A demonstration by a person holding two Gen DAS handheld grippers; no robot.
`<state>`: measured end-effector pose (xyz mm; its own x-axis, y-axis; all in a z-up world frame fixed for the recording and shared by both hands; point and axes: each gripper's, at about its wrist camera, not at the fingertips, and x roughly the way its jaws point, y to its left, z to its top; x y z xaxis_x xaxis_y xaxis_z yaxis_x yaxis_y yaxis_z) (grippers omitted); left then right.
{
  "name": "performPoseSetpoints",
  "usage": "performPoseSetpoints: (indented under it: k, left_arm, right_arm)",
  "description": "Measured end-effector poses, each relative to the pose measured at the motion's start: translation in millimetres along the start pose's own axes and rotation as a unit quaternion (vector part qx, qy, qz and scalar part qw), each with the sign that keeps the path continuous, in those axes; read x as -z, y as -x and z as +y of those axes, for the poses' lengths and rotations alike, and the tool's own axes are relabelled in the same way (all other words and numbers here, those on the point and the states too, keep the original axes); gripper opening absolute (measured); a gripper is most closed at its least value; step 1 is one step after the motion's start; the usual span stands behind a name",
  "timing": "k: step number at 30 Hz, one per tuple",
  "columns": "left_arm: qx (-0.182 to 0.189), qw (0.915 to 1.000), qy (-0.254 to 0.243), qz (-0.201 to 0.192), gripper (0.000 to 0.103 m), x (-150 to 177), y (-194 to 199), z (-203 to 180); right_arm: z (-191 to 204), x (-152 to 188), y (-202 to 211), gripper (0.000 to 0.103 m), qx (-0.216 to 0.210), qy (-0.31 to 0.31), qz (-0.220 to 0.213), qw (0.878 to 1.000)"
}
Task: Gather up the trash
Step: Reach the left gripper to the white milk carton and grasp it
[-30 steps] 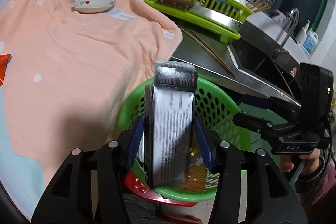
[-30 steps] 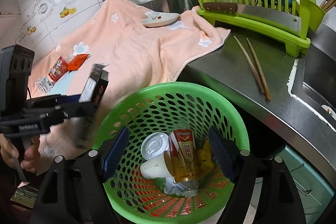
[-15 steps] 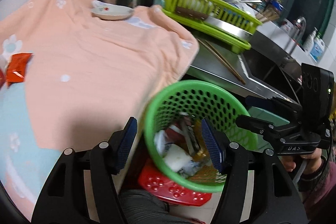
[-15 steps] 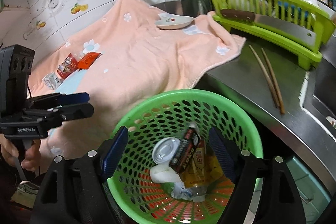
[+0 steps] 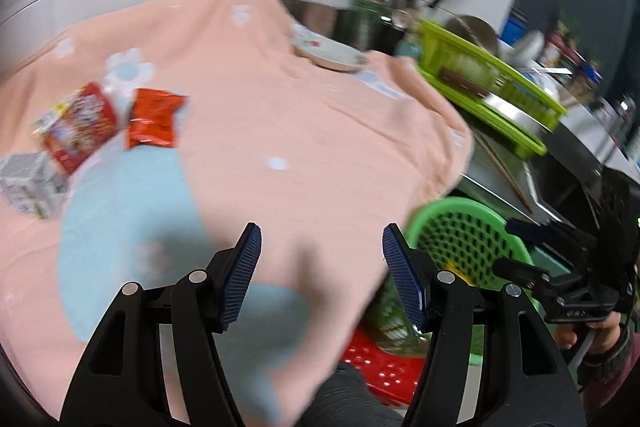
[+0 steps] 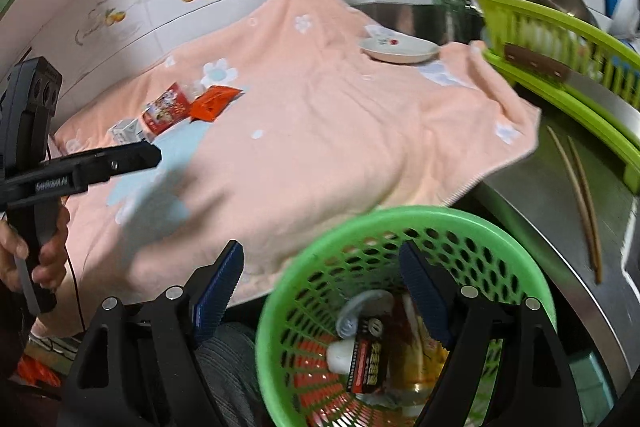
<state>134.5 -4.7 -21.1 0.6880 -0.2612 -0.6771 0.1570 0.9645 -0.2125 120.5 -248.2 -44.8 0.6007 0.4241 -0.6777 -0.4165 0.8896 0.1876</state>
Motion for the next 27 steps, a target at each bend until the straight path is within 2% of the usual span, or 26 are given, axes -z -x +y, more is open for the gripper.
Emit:
performPoseSetpoints:
  k: [6, 10, 12, 14, 20, 25, 27]
  left_arm:
    - [-0.058, 0.9967, 0.056, -0.006, 0.063, -9, 16, 55]
    - [-0.102, 0.9893, 0.103, -0.015, 0.066, -16, 28, 95]
    - [-0.124, 0.9825, 0.137, -0.019, 0.067, -21, 35, 120]
    - [-0.139, 0.9753, 0.17, -0.023, 0.067, -25, 39, 141]
    - [-0.173, 0.9411, 0.288, -0.033, 0.067, -39, 43, 207]
    - [-0.201, 0.9124, 0.355, -0.033, 0.068, -47, 33, 247]
    - [-0.208, 0.9039, 0.373, -0.028, 0.068, -49, 27, 260]
  right_arm:
    - [24, -18, -19, 0.077, -0.02, 0.026, 0.006, 0.999]
    - [40, -30, -30, 0.077, -0.034, 0.043, 0.007, 0.998]
    - [48, -34, -36, 0.077, -0.041, 0.052, 0.007, 0.998]
    - [55, -39, -42, 0.077, -0.047, 0.058, 0.009, 0.997]
    - [72, -47, -59, 0.077, -0.067, 0.075, 0.016, 0.995]
    - [78, -51, -73, 0.077, -0.08, 0.081, 0.023, 0.993]
    - [79, -53, -79, 0.077, -0.084, 0.083, 0.027, 0.993]
